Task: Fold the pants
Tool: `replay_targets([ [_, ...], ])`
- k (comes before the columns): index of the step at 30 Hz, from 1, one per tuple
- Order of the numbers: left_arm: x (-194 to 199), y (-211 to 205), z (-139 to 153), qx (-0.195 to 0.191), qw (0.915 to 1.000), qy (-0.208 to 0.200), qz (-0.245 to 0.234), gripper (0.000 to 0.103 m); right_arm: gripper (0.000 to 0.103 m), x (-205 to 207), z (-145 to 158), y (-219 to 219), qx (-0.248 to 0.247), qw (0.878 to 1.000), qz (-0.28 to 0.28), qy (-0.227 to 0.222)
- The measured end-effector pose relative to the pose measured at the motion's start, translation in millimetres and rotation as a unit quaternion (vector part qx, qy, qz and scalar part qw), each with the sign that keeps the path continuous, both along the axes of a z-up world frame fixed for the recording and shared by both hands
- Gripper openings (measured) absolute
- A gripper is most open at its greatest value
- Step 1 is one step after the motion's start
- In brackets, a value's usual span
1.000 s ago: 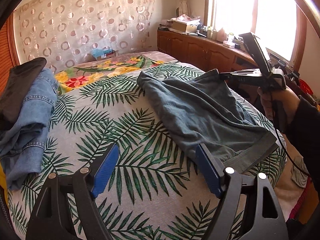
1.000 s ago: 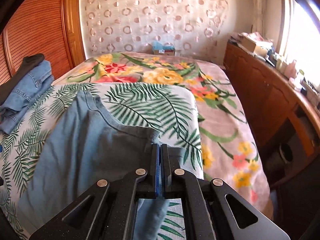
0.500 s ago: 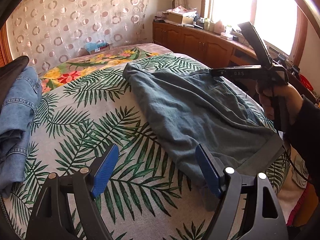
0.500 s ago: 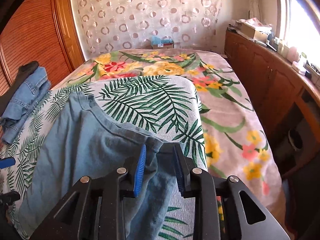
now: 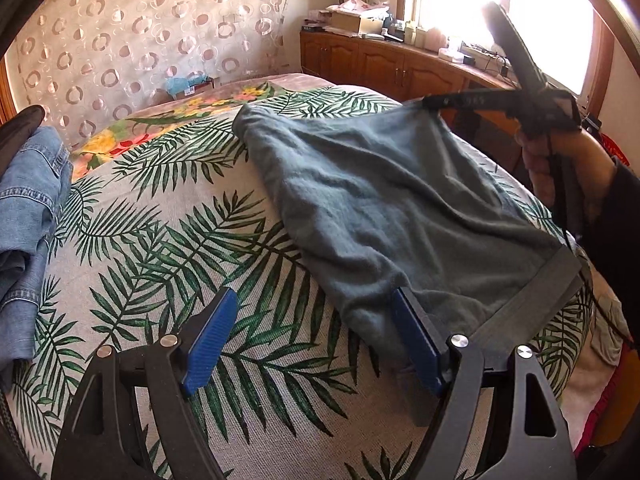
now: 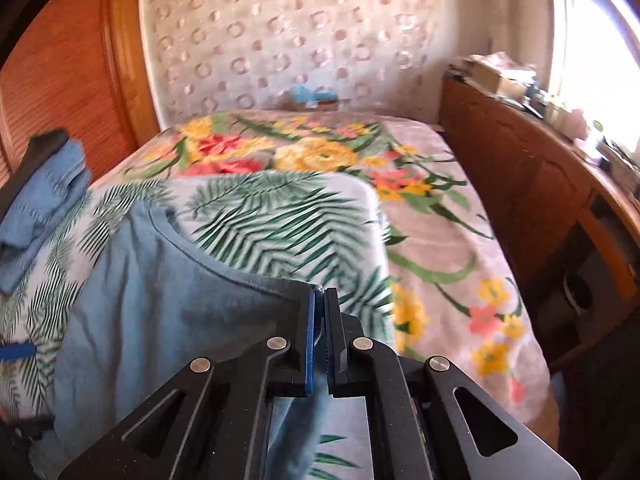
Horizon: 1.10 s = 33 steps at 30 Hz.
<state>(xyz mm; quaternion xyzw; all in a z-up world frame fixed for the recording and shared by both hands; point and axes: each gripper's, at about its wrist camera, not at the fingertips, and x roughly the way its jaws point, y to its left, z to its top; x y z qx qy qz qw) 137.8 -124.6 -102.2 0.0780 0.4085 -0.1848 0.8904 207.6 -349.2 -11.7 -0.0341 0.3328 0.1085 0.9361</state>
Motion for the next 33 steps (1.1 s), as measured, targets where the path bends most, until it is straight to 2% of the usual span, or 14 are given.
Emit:
replay_targets([
  [6, 0, 0, -4, 0.001, 1.0000, 0.006, 0.001, 0.080, 0.004, 7, -4, -10, -0.011, 1.000, -0.020, 0.019],
  [9, 1, 0, -4, 0.001, 1.0000, 0.009, 0.001, 0.080, 0.011, 3, -2, -10, 0.002, 1.000, -0.019, 0.022],
  [11, 1, 0, -5, 0.001, 0.9999, 0.013, 0.001, 0.080, 0.020, -2, 4, -7, 0.004, 1.000, -0.015, 0.023],
  [15, 3, -1, -7, -0.001, 0.9998, 0.021, 0.003, 0.080, 0.023, -27, 7, -4, 0.008, 1.000, 0.009, 0.027],
  [22, 3, -1, -7, -0.001, 0.9997, 0.023, 0.003, 0.080, 0.023, -91, -3, -3, 0.005, 0.999, 0.032, 0.041],
  [30, 7, 2, -8, 0.000, 0.9997, 0.023, 0.004, 0.082, 0.021, -119, -16, 5, -0.004, 0.997, 0.044, 0.056],
  [31, 7, 2, -8, 0.000, 0.9997, 0.023, 0.004, 0.082, 0.007, -121, -15, 6, -0.009, 0.998, 0.045, 0.053],
  [33, 7, 2, -8, 0.000, 0.9997, 0.023, 0.004, 0.082, 0.004, -125, -12, 5, -0.011, 0.998, 0.046, 0.047],
])
